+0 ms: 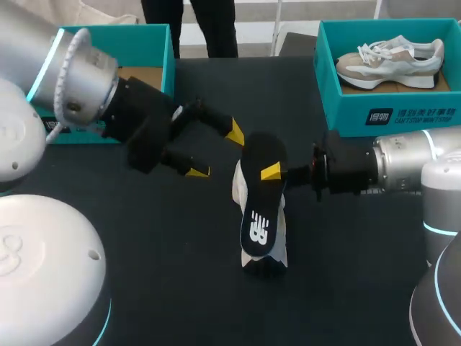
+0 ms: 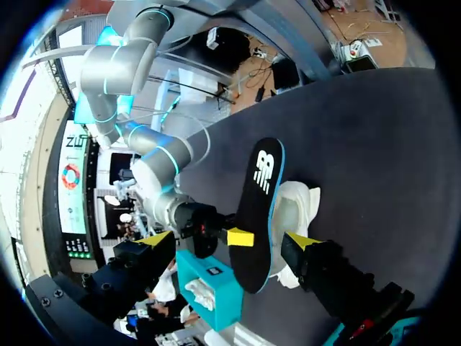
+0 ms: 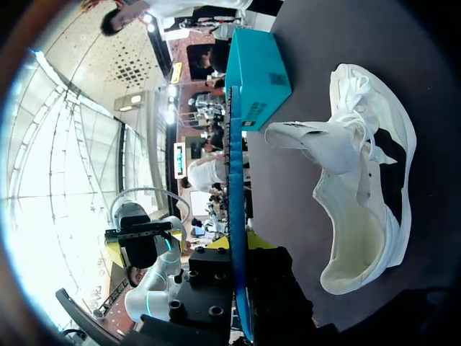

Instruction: Take the shoe out of the shoebox, open the shoe tongue, remove and reinsert the insole, then place the shoe into the shoebox

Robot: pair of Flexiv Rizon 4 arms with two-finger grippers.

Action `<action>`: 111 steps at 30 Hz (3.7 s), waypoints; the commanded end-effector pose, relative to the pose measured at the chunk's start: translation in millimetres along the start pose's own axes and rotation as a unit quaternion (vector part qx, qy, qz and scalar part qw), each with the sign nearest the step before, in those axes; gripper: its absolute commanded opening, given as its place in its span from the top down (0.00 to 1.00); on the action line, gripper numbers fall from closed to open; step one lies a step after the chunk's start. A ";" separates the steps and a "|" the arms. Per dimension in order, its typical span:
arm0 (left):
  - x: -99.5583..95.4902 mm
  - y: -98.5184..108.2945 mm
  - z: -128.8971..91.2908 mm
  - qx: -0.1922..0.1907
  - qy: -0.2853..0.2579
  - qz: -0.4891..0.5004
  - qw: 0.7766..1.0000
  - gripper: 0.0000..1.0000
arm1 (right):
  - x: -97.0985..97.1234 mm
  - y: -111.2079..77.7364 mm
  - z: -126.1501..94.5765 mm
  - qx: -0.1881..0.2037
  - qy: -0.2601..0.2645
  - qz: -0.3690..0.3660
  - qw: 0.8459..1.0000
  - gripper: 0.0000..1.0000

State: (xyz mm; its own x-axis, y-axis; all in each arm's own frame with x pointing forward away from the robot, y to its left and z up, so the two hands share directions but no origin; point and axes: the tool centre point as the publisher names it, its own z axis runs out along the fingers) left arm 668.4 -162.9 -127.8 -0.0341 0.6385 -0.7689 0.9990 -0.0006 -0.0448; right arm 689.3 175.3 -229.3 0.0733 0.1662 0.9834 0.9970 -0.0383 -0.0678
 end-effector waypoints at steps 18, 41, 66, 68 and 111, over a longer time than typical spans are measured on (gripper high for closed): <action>-6.4 3.8 5.7 -0.077 0.294 -0.008 0.953 0.00 | 8.8 -2.8 6.1 0.017 -0.026 -0.006 1.000 1.00; -30.6 46.3 53.5 -0.089 0.407 -0.003 0.909 0.00 | 12.4 -1.3 10.9 0.029 -0.033 -0.005 0.999 1.00; -22.3 51.5 52.9 -0.085 0.400 -0.017 0.912 0.00 | 11.0 1.5 10.1 0.029 -0.035 -0.002 0.999 1.00; -22.1 51.3 52.4 -0.086 0.400 -0.016 0.912 0.00 | 10.9 1.5 10.2 0.029 -0.035 -0.002 0.999 1.00; 48.2 30.8 -5.0 -0.021 -0.194 0.039 0.980 0.00 | 13.3 -4.1 -2.7 0.012 -0.042 0.010 0.999 1.00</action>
State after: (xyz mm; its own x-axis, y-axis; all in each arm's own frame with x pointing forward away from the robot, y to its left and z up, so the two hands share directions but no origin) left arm 702.9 -135.4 -155.0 0.0072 0.7889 -0.6144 0.9999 0.0020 0.0142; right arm 687.5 173.7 -216.3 0.0915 0.2453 0.9651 0.9958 -0.0155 -0.0905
